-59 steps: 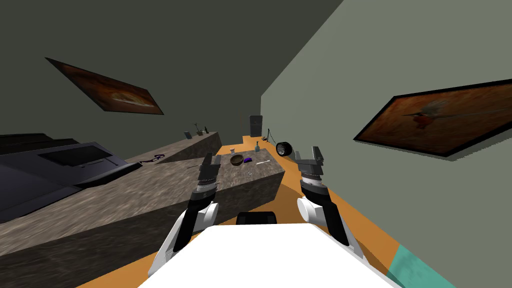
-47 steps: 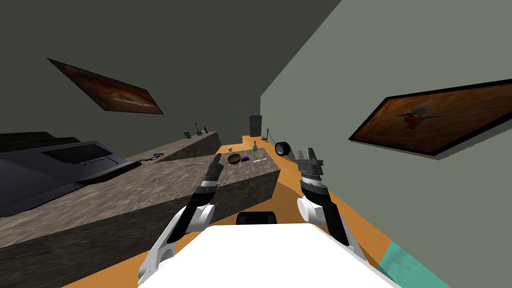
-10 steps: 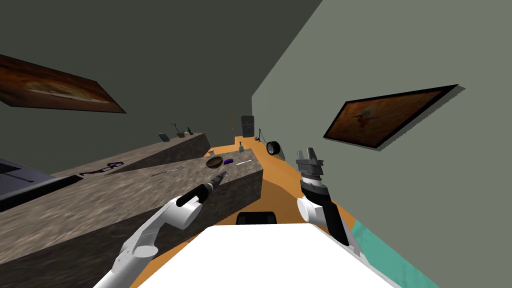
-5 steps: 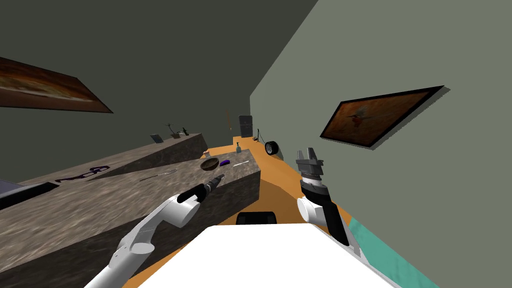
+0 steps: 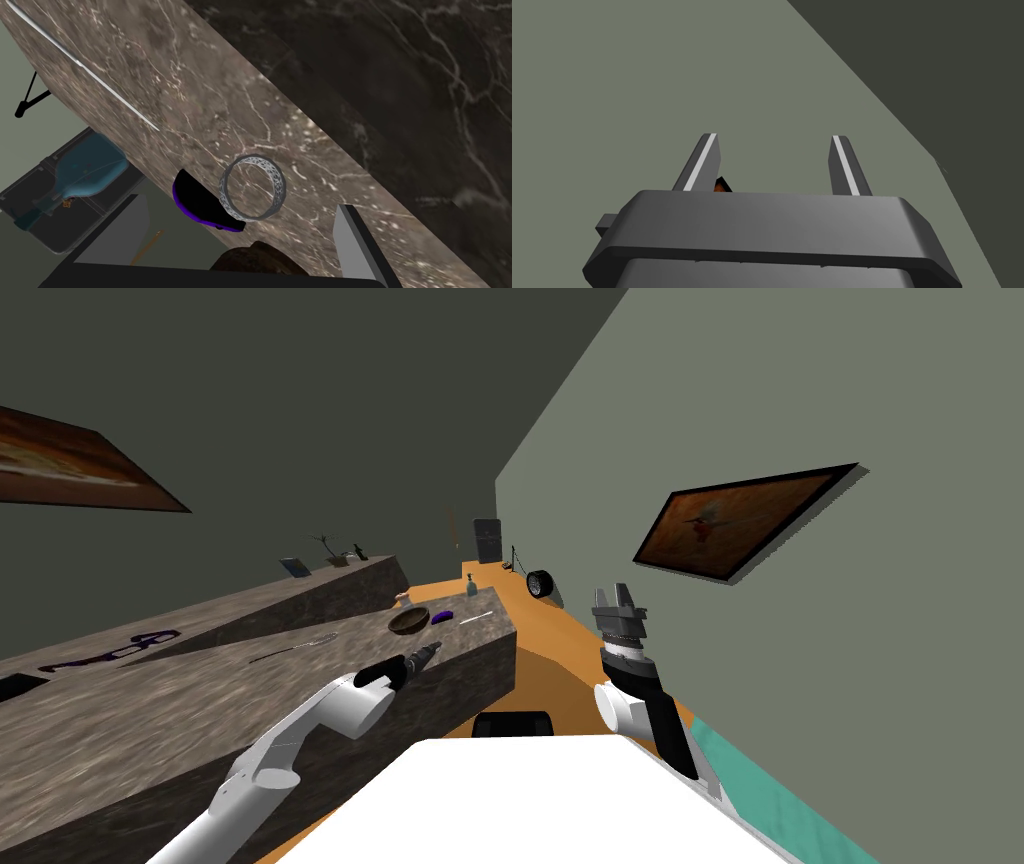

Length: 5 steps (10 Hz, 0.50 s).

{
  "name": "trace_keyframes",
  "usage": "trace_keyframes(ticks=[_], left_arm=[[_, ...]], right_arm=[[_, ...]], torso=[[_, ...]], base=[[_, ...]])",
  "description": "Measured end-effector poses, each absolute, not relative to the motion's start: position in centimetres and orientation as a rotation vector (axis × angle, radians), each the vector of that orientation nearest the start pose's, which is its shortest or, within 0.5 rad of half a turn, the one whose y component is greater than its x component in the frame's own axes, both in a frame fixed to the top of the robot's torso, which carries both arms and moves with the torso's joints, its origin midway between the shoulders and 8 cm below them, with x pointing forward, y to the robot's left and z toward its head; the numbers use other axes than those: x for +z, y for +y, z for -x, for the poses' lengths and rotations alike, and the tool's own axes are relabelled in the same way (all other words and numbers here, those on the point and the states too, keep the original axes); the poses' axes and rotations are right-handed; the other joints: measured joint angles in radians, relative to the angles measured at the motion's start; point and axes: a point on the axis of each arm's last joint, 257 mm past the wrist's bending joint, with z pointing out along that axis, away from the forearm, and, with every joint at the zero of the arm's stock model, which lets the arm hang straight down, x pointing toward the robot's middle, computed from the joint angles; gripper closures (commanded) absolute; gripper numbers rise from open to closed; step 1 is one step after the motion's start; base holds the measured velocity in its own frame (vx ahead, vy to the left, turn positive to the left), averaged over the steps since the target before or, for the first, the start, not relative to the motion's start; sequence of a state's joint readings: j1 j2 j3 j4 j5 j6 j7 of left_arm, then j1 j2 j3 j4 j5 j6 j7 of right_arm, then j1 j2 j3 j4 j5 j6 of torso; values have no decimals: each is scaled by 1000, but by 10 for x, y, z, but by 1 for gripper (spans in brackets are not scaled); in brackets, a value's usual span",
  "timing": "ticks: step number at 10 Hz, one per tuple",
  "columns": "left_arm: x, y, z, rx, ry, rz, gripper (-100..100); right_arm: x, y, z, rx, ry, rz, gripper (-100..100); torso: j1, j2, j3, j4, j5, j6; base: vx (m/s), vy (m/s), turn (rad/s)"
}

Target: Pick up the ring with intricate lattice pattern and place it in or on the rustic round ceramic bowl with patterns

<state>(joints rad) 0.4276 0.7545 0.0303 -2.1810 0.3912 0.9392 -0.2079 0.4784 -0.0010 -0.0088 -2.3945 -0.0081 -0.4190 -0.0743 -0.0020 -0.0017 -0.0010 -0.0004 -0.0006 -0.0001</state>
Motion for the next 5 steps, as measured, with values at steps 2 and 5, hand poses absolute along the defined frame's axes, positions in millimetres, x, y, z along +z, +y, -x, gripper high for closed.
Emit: trace_keyframes(ticks=[2,5], left_arm=[[-304,401,-351,-291,2118,1186,-100],[-309,426,-336,-181,2156,1223,-100]], right_arm=[[67,-277,-333,1389,551,-644,0],[67,-277,-333,1389,551,-644,0]], torso=[[0,-1,0,0,0,0],[0,-2,-1,0,0,0]], base=[[57,-41,-92],[55,-37,-62]])
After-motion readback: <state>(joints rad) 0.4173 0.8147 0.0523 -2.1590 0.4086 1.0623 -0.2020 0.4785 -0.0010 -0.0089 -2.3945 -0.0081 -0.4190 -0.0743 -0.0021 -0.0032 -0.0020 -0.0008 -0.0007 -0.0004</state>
